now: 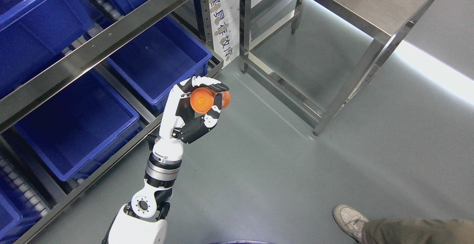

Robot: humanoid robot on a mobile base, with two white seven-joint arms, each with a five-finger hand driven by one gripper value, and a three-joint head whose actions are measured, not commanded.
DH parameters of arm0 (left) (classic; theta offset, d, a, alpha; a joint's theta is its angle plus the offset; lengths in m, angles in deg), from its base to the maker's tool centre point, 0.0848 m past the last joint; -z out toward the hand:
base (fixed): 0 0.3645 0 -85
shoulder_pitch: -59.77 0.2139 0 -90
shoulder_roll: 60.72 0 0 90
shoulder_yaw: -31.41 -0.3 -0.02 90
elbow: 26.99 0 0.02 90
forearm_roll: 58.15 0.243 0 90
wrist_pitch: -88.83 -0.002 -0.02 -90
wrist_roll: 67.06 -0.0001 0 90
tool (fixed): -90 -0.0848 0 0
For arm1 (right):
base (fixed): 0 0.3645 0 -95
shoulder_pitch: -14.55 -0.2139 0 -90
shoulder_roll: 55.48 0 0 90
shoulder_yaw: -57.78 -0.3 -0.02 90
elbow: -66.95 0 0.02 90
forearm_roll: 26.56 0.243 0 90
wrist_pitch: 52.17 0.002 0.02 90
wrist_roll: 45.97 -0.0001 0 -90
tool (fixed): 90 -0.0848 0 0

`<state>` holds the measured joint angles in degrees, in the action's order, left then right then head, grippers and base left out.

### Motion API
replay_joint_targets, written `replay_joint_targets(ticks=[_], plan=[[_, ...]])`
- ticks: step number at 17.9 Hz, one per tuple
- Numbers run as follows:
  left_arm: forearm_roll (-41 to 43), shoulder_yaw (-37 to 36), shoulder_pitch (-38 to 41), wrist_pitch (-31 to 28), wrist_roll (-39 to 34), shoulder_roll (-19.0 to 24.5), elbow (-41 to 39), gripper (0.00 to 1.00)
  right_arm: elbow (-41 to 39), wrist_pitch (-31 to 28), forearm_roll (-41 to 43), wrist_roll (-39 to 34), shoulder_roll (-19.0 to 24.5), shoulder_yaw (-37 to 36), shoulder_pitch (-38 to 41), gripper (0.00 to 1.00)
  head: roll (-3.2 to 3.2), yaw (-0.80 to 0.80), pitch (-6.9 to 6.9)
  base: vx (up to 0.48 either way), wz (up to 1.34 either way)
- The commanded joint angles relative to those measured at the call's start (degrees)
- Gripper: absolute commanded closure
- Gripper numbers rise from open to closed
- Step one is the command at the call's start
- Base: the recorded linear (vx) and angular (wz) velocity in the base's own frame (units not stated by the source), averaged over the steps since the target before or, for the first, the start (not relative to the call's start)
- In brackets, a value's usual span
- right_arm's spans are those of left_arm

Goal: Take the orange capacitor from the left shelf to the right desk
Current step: 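Hold the capacitor in the left hand while turning toward the steel table, then lower the capacitor into the red tray with the left hand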

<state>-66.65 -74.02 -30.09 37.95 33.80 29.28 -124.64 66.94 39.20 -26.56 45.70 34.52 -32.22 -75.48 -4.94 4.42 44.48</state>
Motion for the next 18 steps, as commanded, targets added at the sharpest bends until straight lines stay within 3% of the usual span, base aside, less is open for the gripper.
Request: replay_joint_targets(ticks=[1,7,9,18], plan=[[-0.4,-0.8,0.8,0.1,-0.1,1.0,-0.5,0.99,-1.0,-0.1,-0.2,0.0,-1.0,-0.7,1.2,0.0,0.0,0.0,0.0,0.264,-0.21],[-2.9,-2.1,-3.0,-0.9,-0.1,1.0,-0.6,0.99,-1.0,-0.1,-0.2,0.0,-1.0,-0.7,1.2,0.0,0.0,0.0,0.0,0.304,-0.13],[-3.1,-3.8,-5.8,-4.9,-0.1,1.0,-0.5,0.99,-1.0,-0.1,-0.2,0.0,-1.0,-0.7,1.2,0.0,0.0,0.0,0.0,0.306,-0.21],[-5.0,-10.6,-20.0,-12.4,-0.2,1.0,-0.4,0.99,-1.0,0.0,-0.2,0.0,-1.0,-0.7,1.2,0.0,0.0,0.0,0.0,0.369,-0.33]])
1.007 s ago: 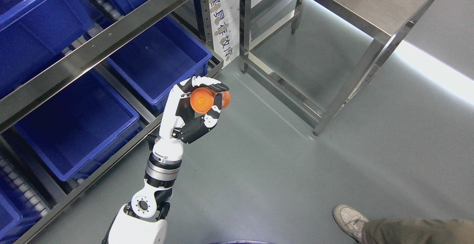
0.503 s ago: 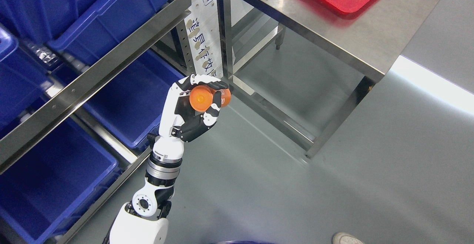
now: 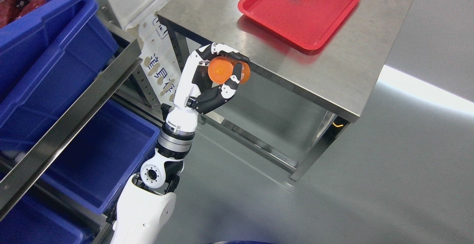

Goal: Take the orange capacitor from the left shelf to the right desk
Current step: 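Lower the capacitor into the red tray with the left hand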

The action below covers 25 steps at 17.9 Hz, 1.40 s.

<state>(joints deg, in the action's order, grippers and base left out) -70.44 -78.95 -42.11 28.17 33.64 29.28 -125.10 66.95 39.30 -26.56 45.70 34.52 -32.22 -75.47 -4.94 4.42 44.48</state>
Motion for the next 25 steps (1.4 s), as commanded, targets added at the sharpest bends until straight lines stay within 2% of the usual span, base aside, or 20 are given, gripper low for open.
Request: replay_joint_targets(ticks=[1,3,8,13,22,25], plan=[[-1.7,-5.7,-9.4,-4.1,-0.1,1.0,0.3,0.99,-1.0,-0.2,-0.2,0.0,-1.0,-0.7,1.2,0.0,0.0,0.0,0.0,0.367,-0.31],[-4.4,-5.7,-12.7,-9.4,-0.2,1.0,0.9,0.99,-1.0,-0.2,-0.2,0.0,-1.0,-0.7,1.2,0.0,0.0,0.0,0.0,0.301,-0.28],[-4.8,-4.7,-18.4,-20.7,-0.1,1.0,1.6,0.99,-1.0,-0.2,-0.2,0.0,-1.0,-0.7,1.2,0.0,0.0,0.0,0.0,0.327,-0.26],[-5.0,-2.9,-19.0,-34.4,0.0,1.0,2.5,0.98,-1.0,-0.1,-0.2,0.0,-1.0,-0.7,1.2,0.0,0.0,0.0,0.01,0.271,-0.2],[-5.0,3.3,-17.3,-42.3,1.1,1.0,3.8,0.98,-1.0,-0.2,-0.2,0.0,-1.0,-0.7,1.2,0.0,0.0,0.0,0.01,0.167,-0.13],[-5.0,5.2,-16.2,-43.0,4.8,1.0,3.8,0.97,-1.0,-0.2,-0.2,0.0,-1.0,-0.7,1.2,0.0,0.0,0.0,0.01,0.065,-0.04]])
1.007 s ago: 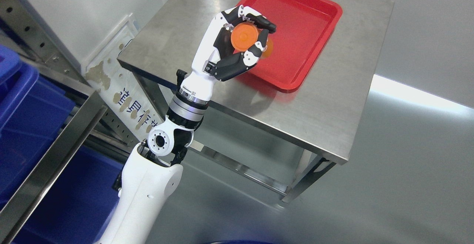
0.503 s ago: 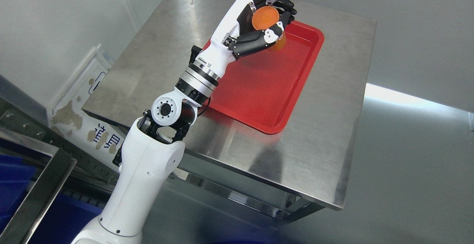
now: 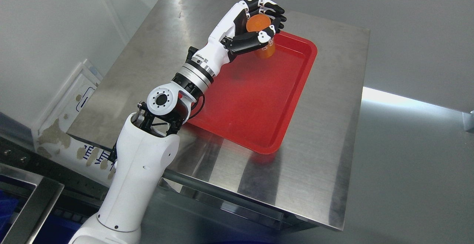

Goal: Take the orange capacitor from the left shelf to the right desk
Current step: 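Lower the capacitor into the red tray with the left hand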

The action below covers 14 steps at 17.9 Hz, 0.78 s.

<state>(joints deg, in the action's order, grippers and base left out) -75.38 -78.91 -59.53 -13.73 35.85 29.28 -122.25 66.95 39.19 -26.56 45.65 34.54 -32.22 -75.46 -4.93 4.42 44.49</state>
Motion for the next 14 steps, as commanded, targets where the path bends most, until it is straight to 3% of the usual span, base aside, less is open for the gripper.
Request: replay_joint_targets(ticks=[1,9,14], plan=[[-0.1,5.2,2.2,-1.3,3.3,1.0,0.9,0.97,-1.0,0.0,-0.2,0.0,-1.0,-0.7,1.2,0.0,0.0,0.0,0.0,0.034,-0.01],[-0.1,4.8,5.2,-1.4,4.7,1.0,0.9,0.95,-1.0,0.0,-0.2,0.0,-1.0,-0.7,1.2,0.0,0.0,0.0,0.0,-0.005,0.0],[0.1,3.4,5.3,-1.5,4.7,1.0,0.9,0.71,-1.0,0.0,-0.2,0.0,-1.0,-0.7,1.2,0.0,0.0,0.0,0.0,0.0,0.0]])
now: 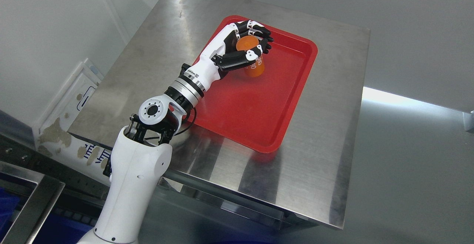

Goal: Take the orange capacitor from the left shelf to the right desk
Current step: 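Open the left hand and lift it away from the capacitor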

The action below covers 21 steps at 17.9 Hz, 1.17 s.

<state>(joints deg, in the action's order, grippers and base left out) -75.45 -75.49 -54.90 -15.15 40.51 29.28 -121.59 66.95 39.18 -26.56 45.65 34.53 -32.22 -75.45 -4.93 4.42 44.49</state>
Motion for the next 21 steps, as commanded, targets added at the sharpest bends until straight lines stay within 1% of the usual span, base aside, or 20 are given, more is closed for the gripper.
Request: replay_joint_targets(ticks=[1,5,6,7,8,9,10,12,13,14,17,20,21], plan=[[0.2,-0.1,0.8,-0.1,0.0,1.0,0.3,0.68,-1.0,0.1,-0.2,0.0,-1.0,-0.7,1.1,0.0,0.0,0.0,0.0,0.0,0.0],[0.2,0.0,0.0,-0.1,0.0,1.0,0.2,0.51,-1.0,0.0,-0.2,0.0,-1.0,-0.7,1.1,0.0,0.0,0.0,0.0,0.0,0.0],[0.2,0.3,-0.2,-0.1,0.0,1.0,0.2,0.43,-1.0,0.0,-0.2,0.0,-1.0,-0.7,1.1,0.0,0.0,0.0,0.0,0.0,0.0],[0.2,0.3,-0.3,-0.1,0.1,1.0,0.2,0.32,-1.0,0.0,-0.2,0.0,-1.0,-0.7,1.1,0.0,0.0,0.0,0.0,0.0,0.0],[0.2,0.8,-1.6,-0.1,0.2,1.0,0.1,0.13,-1.0,0.0,-0.2,0.0,-1.0,-0.7,1.1,0.0,0.0,0.0,0.0,0.0,0.0],[0.2,1.8,-3.4,0.2,0.2,1.0,0.1,0.01,-1.0,0.1,-0.2,0.0,-1.0,-0.7,1.1,0.0,0.0,0.0,0.0,0.0,0.0],[0.2,4.5,-4.7,1.0,0.1,1.0,0.1,0.0,-1.0,0.0,-0.2,0.0,-1.0,-0.7,1.1,0.0,0.0,0.0,0.0,0.0,0.0],[0.1,9.7,-7.3,4.5,-0.4,1.0,0.4,0.0,-1.0,0.0,-0.2,0.0,-1.0,-0.7,1.1,0.0,0.0,0.0,0.0,0.0,0.0],[0.1,11.7,-8.2,5.1,-0.7,1.0,0.9,0.0,-1.0,0.0,-0.2,0.0,-1.0,-0.7,1.1,0.0,0.0,0.0,0.0,0.0,0.0],[0.2,14.7,-9.5,5.2,-1.1,1.0,2.6,0.0,-1.0,0.1,-0.2,0.0,-1.0,-0.7,1.1,0.0,0.0,0.0,0.0,0.0,0.0],[0.2,22.4,-13.5,5.4,-5.1,1.0,12.7,0.0,-1.0,0.0,-0.2,0.0,-1.0,-0.7,1.1,0.0,0.0,0.0,0.0,0.0,0.0],[0.9,25.3,-12.8,6.3,-5.6,1.0,15.5,0.0,-1.0,0.1,-0.2,0.0,-1.0,-0.7,1.1,0.0,0.0,0.0,0.0,0.0,0.0],[2.7,25.7,-10.5,7.9,-6.0,1.0,15.3,0.0,-1.0,0.1,-0.2,0.0,-1.0,-0.7,1.1,0.0,0.0,0.0,0.0,0.0,0.0]])
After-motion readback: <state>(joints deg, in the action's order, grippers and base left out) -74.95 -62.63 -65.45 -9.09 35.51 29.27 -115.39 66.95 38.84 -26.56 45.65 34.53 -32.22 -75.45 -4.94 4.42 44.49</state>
